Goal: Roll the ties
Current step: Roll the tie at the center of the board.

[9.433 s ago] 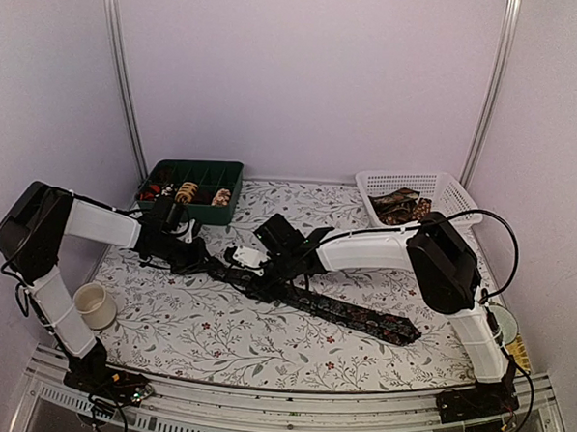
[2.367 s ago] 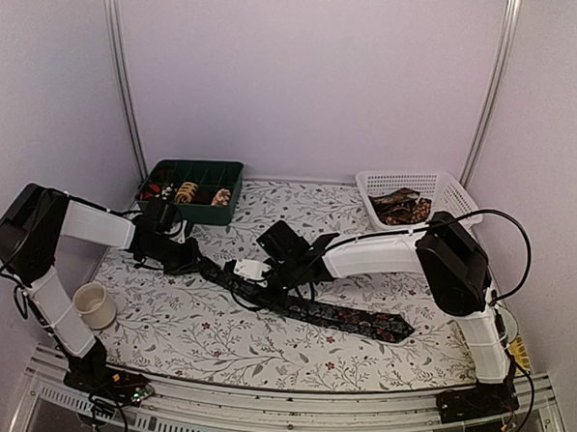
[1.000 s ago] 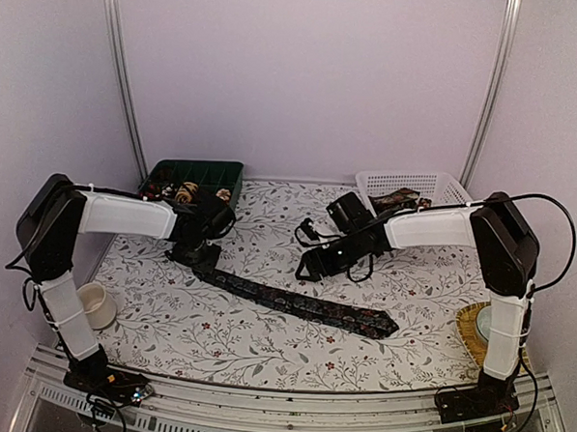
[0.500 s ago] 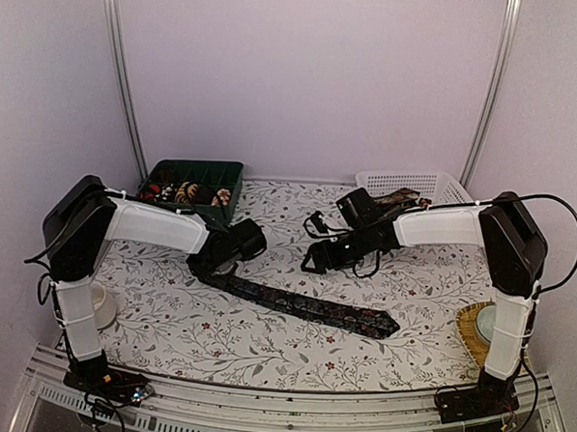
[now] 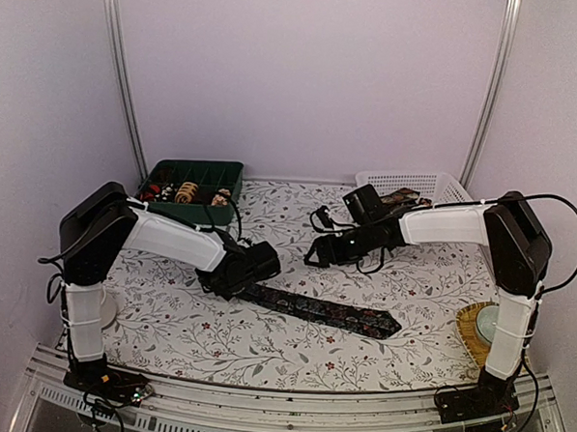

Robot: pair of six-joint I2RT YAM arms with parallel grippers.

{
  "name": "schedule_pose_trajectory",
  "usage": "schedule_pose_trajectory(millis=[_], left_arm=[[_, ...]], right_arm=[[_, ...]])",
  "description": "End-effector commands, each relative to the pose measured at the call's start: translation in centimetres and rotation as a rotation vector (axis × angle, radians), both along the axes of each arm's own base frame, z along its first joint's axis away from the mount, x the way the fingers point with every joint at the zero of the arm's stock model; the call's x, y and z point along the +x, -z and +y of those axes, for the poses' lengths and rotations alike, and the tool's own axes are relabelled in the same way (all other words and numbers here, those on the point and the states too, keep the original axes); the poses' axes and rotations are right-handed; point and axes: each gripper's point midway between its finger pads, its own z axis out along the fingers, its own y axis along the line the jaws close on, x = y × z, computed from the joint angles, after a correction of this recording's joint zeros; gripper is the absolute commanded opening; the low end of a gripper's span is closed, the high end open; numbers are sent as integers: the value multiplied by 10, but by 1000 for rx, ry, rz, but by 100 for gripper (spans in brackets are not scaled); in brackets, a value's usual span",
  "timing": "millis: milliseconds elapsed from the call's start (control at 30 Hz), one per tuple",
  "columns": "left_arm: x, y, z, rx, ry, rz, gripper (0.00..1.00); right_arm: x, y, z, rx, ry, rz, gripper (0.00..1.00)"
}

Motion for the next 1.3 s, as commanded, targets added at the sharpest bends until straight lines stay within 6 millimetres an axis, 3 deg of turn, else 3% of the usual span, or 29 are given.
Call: schedule_pose_trajectory(millis=[0,367,500,667,833,967,1067,1267], left_arm=[[-10,12,0,23,8,37,1],[-9,-6,15,214,-56,-94,0],[-8,-5,11,181,-48,-91,0],[-7,0,5,141,-29,-75,0],[-6,4,2,137,-21,-64,0],[-6,7,1,136,-18,-56,0],[-6,7,0,132,-17,-55,0],[-6,6,0,128,-17,-53,0]], right_arm=[[3,-59,-4,92,9,-90,72],[-7,-49,1,119,-33,-30,71],[-29,-56,9,200,-127,20,65],[-67,-42,10,225,-207,140,62],[-87,-25,4,217,-220,208,61],[-102,-35,7,277,-276,234,60],[-105,-40,10,303,-288,234,60],[-99,-14,2,201,-229,230,59]])
